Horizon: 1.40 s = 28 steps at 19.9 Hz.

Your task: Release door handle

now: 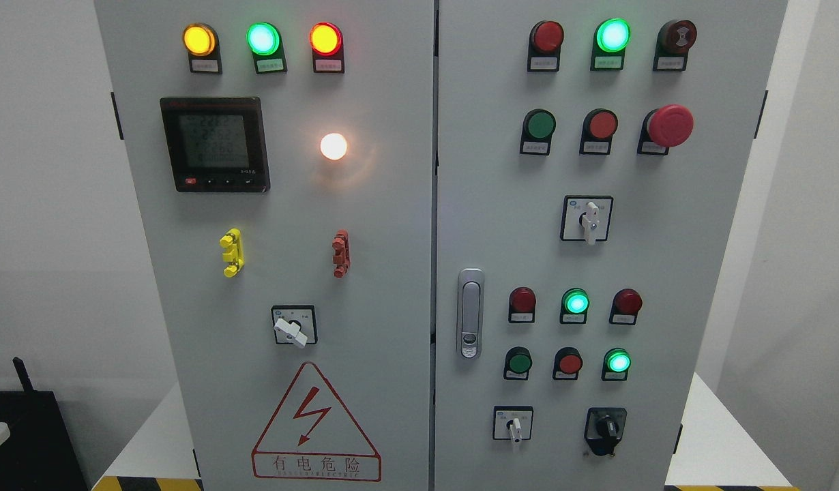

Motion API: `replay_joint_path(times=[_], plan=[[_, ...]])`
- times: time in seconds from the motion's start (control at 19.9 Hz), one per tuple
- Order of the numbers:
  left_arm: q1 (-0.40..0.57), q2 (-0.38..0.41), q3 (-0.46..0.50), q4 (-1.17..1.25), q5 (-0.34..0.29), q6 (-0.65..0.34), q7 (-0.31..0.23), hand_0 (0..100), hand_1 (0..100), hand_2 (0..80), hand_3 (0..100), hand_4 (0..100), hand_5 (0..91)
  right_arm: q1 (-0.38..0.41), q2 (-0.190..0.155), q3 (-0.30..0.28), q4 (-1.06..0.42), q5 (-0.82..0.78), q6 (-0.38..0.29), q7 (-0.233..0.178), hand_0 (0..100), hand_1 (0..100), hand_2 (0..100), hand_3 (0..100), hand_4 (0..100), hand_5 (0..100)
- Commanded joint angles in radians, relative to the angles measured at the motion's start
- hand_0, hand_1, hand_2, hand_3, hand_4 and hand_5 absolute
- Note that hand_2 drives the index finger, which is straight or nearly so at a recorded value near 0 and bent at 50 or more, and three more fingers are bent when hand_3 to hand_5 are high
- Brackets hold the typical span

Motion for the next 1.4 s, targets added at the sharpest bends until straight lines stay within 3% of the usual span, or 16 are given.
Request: replay_joint_path(times=[0.0, 0.25, 0.3, 0.4, 0.5, 0.65, 0.8, 0.95, 1.1, 1.15, 1.25, 1.35], plan=[[0.0, 0.0, -0.012, -0.015, 0.001, 0.0, 0.0, 12, 39, 0.0, 0, 0, 0.0, -0.001, 0.0, 0.009, -0.002, -0.001, 0.0, 0.0, 39, 0, 0, 5, 4, 5], [0.0, 0.0, -0.012, -0.015, 0.001, 0.0, 0.0, 12, 39, 0.0, 0, 0, 0.0, -0.007, 0.0, 0.029, -0.005, 0.014, -0.023, -0.002, 38, 0, 0, 6, 7, 6], [0.0, 0.0, -0.012, -0.015, 0.001, 0.0, 0.0, 12, 39, 0.0, 0, 0, 0.0, -0.019, -0.002, 0.03, -0.004, 0.031, -0.071, -0.002, 38, 0, 0, 8, 9, 8], [0.0, 0.0, -0.012, -0.015, 0.001, 0.0, 0.0, 12, 39, 0.0, 0, 0, 0.0, -0.042, 0.0, 0.029, -0.002, 0.177, -0.166, -0.005, 35, 8, 0, 22, 20, 17], [0.0, 0.0, -0.012, -0.015, -0.001, 0.0, 0.0, 12, 39, 0.0, 0, 0, 0.0, -0.052, 0.001, 0.027, -0.002, 0.361, -0.226, -0.066, 35, 15, 0, 25, 24, 21], [0.0, 0.0, -0.012, -0.015, 0.001, 0.0, 0.0, 12, 39, 0.0, 0, 0, 0.0, -0.096, 0.001, 0.032, 0.009, 0.665, -0.244, -0.209, 36, 25, 0, 31, 33, 32], [0.0, 0.0, -0.012, -0.015, -0.001, 0.0, 0.0, 12, 39, 0.0, 0, 0, 0.0, -0.157, 0.003, 0.077, 0.053, 0.953, -0.228, -0.354, 37, 31, 0, 42, 41, 44], [0.0, 0.0, -0.012, -0.015, -0.001, 0.0, 0.0, 12, 39, 0.0, 0, 0, 0.0, -0.237, 0.006, 0.143, 0.111, 1.19, -0.111, -0.466, 35, 39, 0, 60, 53, 59], [0.0, 0.0, -0.012, -0.015, 0.001, 0.0, 0.0, 12, 39, 0.0, 0, 0, 0.0, -0.359, 0.007, 0.203, 0.197, 1.294, -0.005, -0.474, 34, 43, 0, 75, 67, 75], [0.0, 0.0, -0.012, -0.015, 0.001, 0.0, 0.0, 12, 39, 0.0, 0, 0, 0.0, -0.396, 0.009, 0.219, 0.231, 1.321, 0.026, -0.471, 33, 44, 0, 87, 77, 85], [0.0, 0.0, -0.012, -0.015, 0.001, 0.0, 0.0, 12, 39, 0.0, 0, 0, 0.0, -0.443, 0.01, 0.252, 0.28, 1.332, 0.078, -0.467, 32, 44, 0, 100, 88, 96], [0.0, 0.0, -0.012, -0.015, 0.001, 0.0, 0.0, 12, 39, 0.0, 0, 0, 0.0, -0.464, 0.01, 0.271, 0.311, 1.332, 0.095, -0.462, 32, 44, 3, 100, 96, 97]])
